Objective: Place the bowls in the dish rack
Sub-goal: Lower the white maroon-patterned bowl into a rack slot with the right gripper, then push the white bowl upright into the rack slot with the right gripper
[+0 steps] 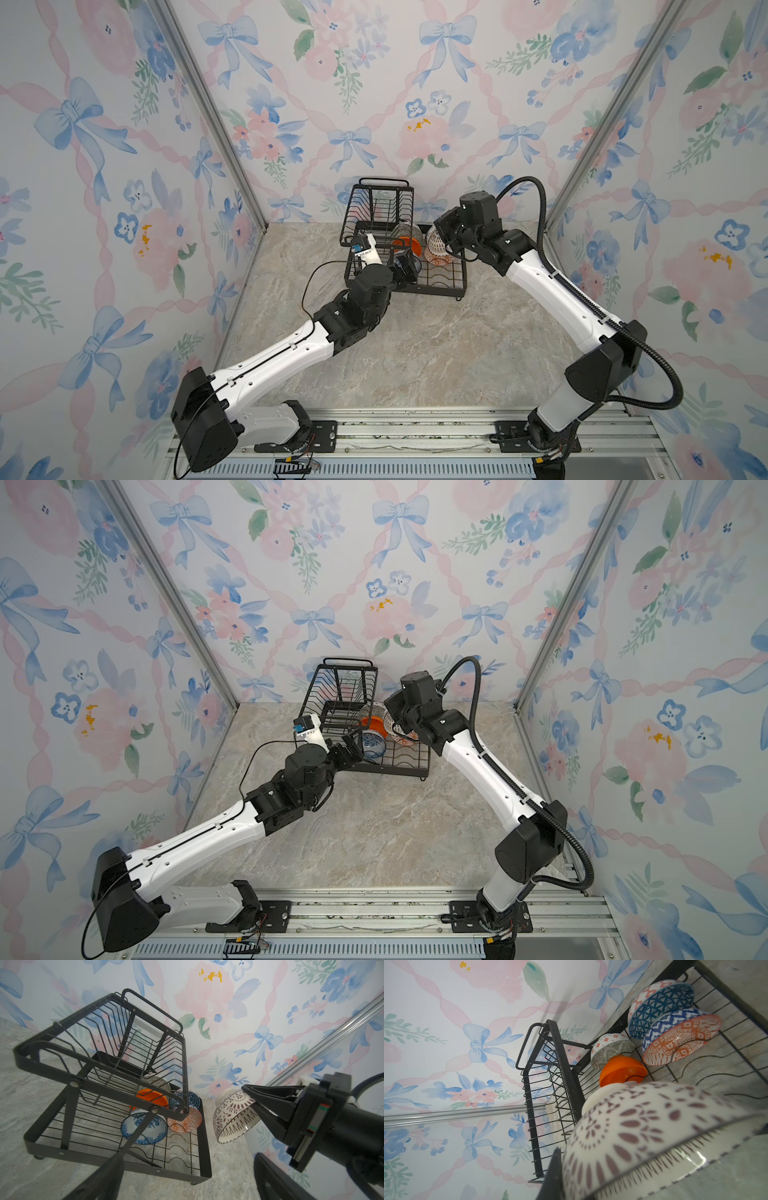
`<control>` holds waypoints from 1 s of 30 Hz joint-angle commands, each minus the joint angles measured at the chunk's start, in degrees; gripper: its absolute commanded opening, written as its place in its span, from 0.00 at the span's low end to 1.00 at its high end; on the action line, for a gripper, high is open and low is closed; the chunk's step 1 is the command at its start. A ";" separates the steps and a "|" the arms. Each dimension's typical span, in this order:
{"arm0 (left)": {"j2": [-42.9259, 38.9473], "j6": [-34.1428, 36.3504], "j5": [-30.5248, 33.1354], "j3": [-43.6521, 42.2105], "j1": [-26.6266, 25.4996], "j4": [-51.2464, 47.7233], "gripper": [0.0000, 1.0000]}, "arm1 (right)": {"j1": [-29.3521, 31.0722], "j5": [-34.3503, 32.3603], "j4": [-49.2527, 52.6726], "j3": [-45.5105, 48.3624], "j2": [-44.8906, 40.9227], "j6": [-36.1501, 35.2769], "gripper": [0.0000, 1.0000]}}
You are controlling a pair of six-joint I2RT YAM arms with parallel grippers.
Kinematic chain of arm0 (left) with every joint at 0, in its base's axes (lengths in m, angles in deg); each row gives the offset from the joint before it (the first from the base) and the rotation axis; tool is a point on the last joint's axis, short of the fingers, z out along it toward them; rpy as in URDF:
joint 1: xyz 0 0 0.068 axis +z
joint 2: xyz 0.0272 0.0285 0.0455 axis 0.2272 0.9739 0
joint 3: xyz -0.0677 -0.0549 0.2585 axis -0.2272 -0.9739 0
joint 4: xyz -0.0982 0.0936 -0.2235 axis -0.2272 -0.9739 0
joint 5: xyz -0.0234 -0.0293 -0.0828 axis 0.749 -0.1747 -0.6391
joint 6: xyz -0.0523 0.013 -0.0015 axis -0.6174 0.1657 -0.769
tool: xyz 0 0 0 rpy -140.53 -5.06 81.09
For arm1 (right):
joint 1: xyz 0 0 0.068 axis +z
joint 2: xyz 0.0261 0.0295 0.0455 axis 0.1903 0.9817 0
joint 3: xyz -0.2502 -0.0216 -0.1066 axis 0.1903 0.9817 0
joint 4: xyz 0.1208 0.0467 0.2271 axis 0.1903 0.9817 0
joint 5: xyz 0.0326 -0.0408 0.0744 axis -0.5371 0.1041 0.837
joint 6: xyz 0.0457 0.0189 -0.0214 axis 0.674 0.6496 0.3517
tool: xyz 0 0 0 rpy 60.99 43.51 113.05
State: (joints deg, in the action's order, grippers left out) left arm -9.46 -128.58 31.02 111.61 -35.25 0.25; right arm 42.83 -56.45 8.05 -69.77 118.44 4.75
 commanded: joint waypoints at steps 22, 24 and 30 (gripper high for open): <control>-5.82 6.73 -9.31 -4.49 3.59 -8.63 0.98 | 1.55 -2.48 -28.64 25.68 -5.36 -8.35 0.00; -5.40 6.55 -9.90 -4.53 3.99 -8.66 0.98 | 1.24 -2.77 -30.88 26.56 -4.68 -8.58 0.00; -3.37 7.67 -11.82 -3.07 4.17 -8.63 0.98 | 0.31 -3.78 -37.01 28.35 -1.87 -9.61 0.00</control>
State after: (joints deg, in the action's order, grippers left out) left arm -13.63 -122.79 20.74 107.92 -31.40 -7.79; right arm 43.66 -58.36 -21.24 -41.94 115.27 -2.92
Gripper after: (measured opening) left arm 0.979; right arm 0.088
